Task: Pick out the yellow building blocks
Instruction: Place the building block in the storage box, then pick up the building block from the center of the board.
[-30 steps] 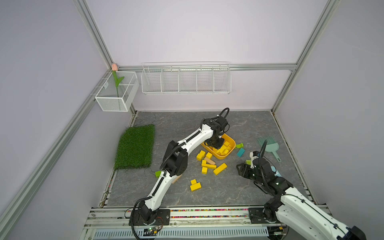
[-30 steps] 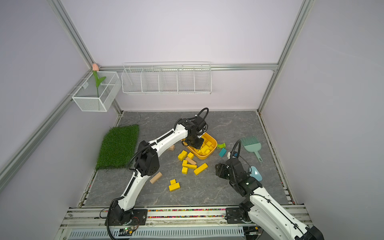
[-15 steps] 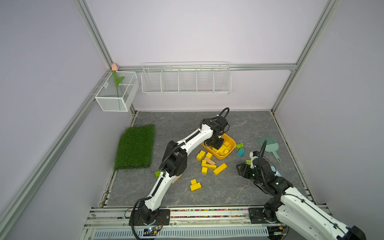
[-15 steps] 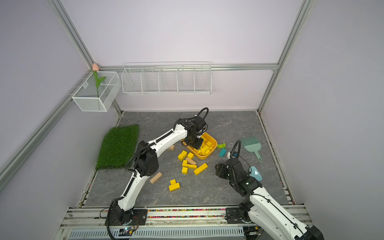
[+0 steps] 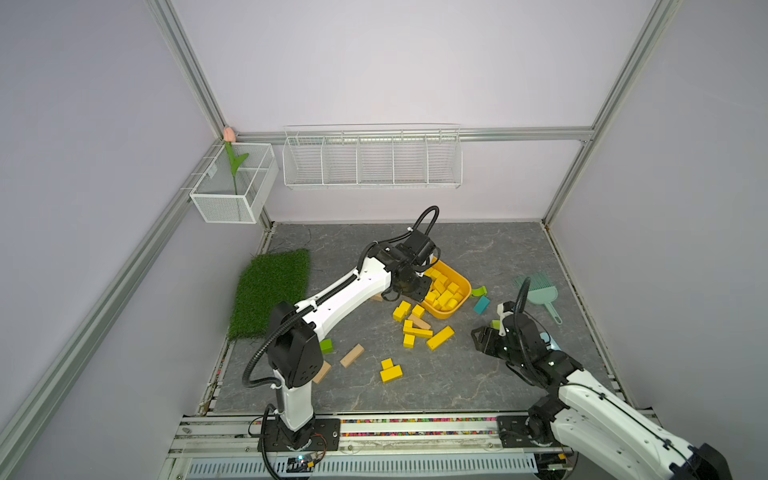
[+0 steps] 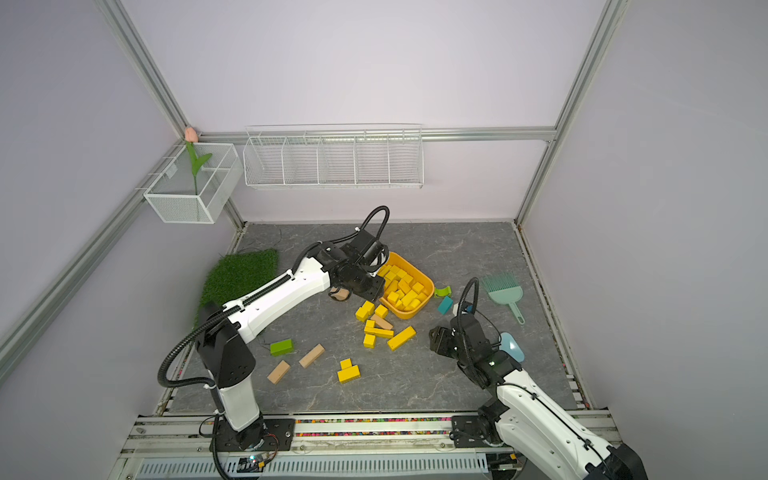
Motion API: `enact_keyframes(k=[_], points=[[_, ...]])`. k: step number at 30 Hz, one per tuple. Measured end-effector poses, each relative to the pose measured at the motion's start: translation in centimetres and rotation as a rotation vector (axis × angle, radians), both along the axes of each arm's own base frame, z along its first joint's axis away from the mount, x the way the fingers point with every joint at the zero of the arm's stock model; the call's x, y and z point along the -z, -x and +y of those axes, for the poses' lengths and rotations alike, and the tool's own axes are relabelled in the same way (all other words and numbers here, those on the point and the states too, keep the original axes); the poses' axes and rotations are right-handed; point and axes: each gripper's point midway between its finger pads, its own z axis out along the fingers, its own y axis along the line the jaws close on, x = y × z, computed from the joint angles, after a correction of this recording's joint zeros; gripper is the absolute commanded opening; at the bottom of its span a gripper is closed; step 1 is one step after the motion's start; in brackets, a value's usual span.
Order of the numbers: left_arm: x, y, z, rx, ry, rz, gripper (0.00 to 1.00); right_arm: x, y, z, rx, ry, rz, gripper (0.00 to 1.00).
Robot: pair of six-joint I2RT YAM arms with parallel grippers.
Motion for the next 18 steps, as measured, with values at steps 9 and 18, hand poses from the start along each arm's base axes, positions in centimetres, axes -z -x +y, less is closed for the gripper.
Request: enact_keyframes(k=[9,18], points=[[5.4,4.1,4.5,-0.044,-0.052,0.076,0.46,0.6,-0.4,0.4,-0.006,0.021,0.047,0.66],[8.1,5.8,6.3,-0.07,-0.059,0.097,0.46,0.9,-0.6,0.8,-0.019,0.021,0.07,0.66]])
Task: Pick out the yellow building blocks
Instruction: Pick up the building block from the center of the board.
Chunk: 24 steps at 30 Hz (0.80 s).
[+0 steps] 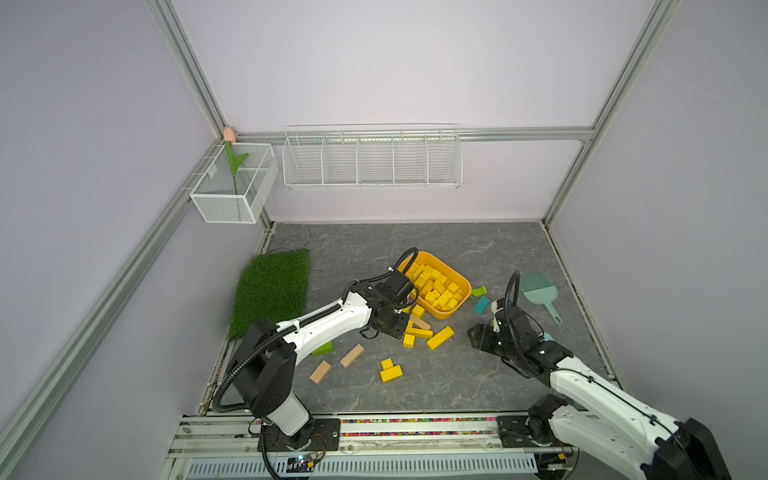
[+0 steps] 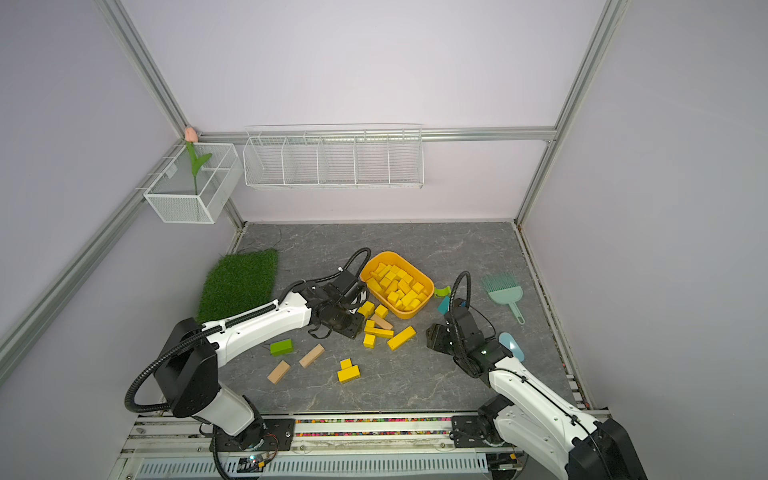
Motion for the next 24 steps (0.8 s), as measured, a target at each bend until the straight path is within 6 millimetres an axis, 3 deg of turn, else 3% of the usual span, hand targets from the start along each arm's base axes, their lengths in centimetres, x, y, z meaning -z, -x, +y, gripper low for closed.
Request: enact_keyframes(k=[7,11,19,24], points=[[0.9,1.7,1.6,-0.063,0.003,0.043,0.48,0.2,-0.1,0.1,-0.002,0.004,0.013,0.66],[1.2,3.4,2.1,-0.084,0.042,0.087,0.44,0.1,-0.3,0.2,-0.003,0.004,0.013,0.66],[0.2,5.8,1.3,-0.068,0.174,0.139,0.49,0.2,-0.3,0.3,-0.006,0.003,0.017,0.66],[-0.6,6.1,0.9,-0.083,0.235,0.131,0.52,0.4,-0.3,0.4,-0.007,0.006,0.026,0.66]])
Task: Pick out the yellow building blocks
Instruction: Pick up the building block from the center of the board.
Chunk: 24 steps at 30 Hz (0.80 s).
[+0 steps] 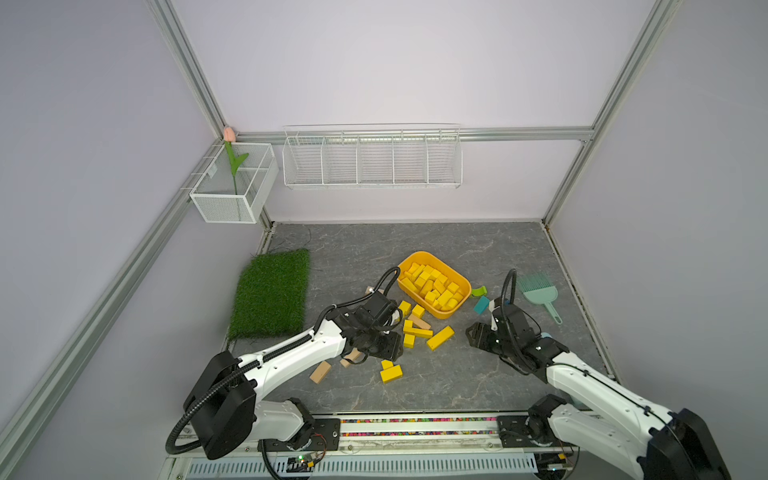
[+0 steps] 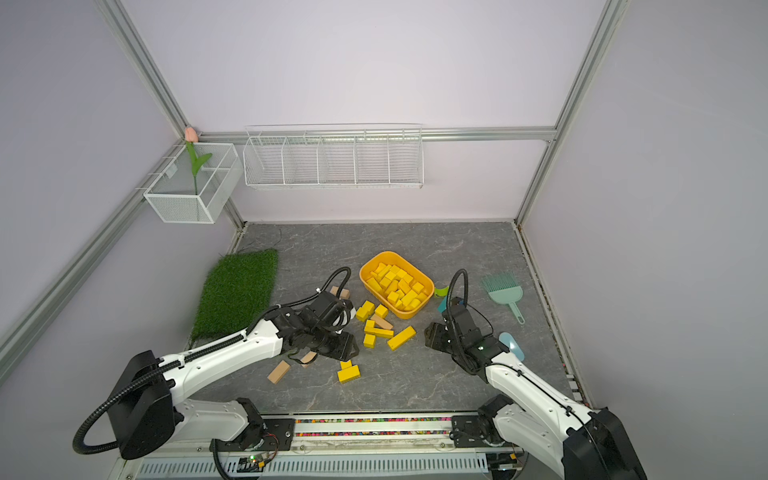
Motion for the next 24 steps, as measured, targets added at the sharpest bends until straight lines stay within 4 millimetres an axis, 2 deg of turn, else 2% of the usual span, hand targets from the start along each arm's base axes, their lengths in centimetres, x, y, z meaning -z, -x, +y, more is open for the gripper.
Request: enact_keyframes(k=[6,11,14,17,22,24], points=[[0.5,-1.2,-0.2,-0.058,-0.015,-0.016,0.52,0.0,-0.1,0.0,0.0,-0.002,-0.002,0.66],[1.0,-4.0,0.0,-0.132,-0.056,-0.033,0.52,-1.6,-0.2,0.1,-0.001,-0.032,-0.057,0.66],[0.6,-6.2,0.1,-0.171,-0.06,-0.058,0.53,-3.9,0.0,-0.3,0.005,-0.064,-0.149,0.7],[0.4,-8.1,-0.1,-0.184,-0.071,-0.079,0.53,-7.0,0.2,-1.7,0.015,-0.013,-0.228,0.7],[1.9,-9.5,-0.6,-0.159,-0.112,-0.068,0.54,-15.4,-0.8,-4.2,0.051,0.115,-0.371,0.7],[2.5,-9.8,-0.8,-0.147,-0.126,-0.062,0.54,-17.1,-0.7,-4.8,0.06,0.14,-0.402,0.7]])
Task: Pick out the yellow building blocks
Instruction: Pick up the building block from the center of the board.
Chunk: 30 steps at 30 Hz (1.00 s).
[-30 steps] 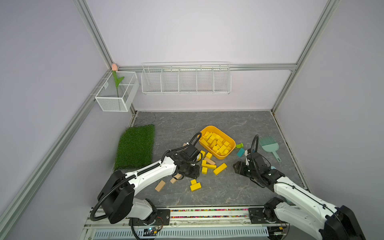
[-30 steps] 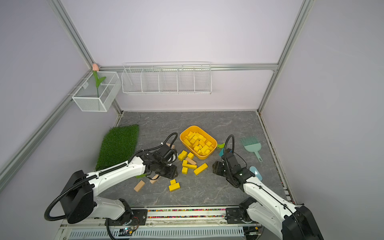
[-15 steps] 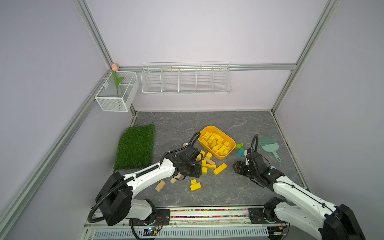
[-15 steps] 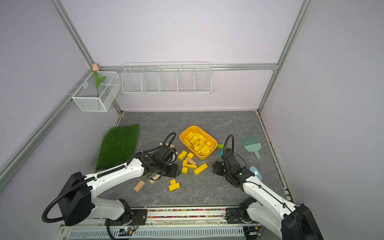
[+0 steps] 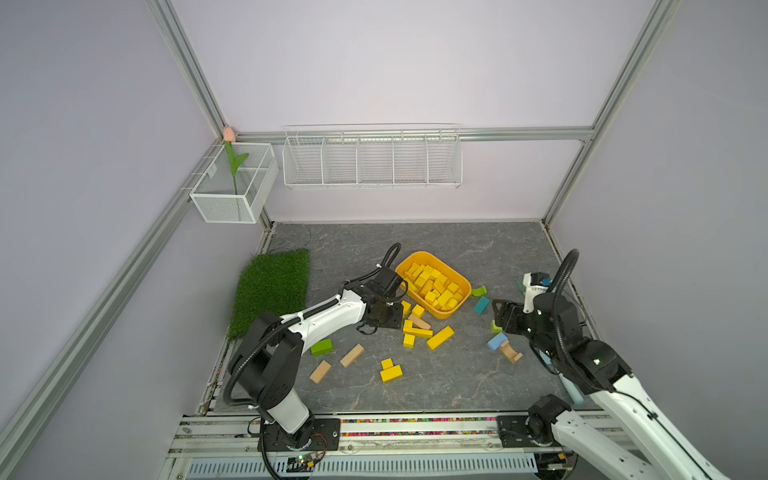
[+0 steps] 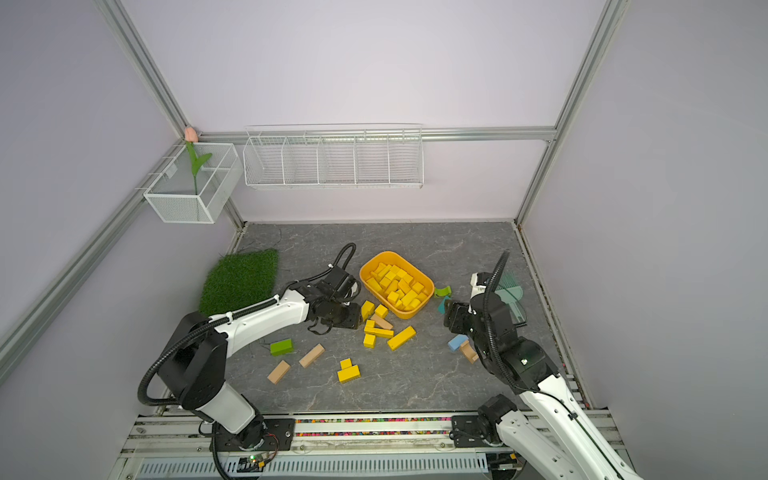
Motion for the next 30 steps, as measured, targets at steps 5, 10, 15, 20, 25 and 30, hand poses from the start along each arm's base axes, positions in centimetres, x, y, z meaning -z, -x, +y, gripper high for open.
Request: enact_keyframes(k=[5,10,15,20,25,30], points=[[0.6,-0.8,-0.4,0.018,-0.018,0.006,0.54,2.4,1.5,-0.7,0.002,0.016,0.065,0.72],[1.3,-2.0,-0.2,0.019,-0.026,0.022,0.54,9.4,3.6,0.3,-0.025,-0.065,0.228,0.72],[2.3,-3.0,0.1,0.022,-0.014,0.06,0.52,15.2,5.5,0.1,0.002,-0.088,0.36,0.72],[2.5,-3.2,-0.4,0.046,0.016,0.085,0.5,14.9,5.2,0.4,0.014,-0.142,0.334,0.73],[2.6,-3.5,-1.4,0.077,0.04,0.096,0.48,15.1,4.6,1.0,0.01,-0.154,0.344,0.72],[2.9,-3.4,-1.5,0.091,0.044,0.106,0.46,16.0,4.4,1.3,0.009,-0.141,0.383,0.72]])
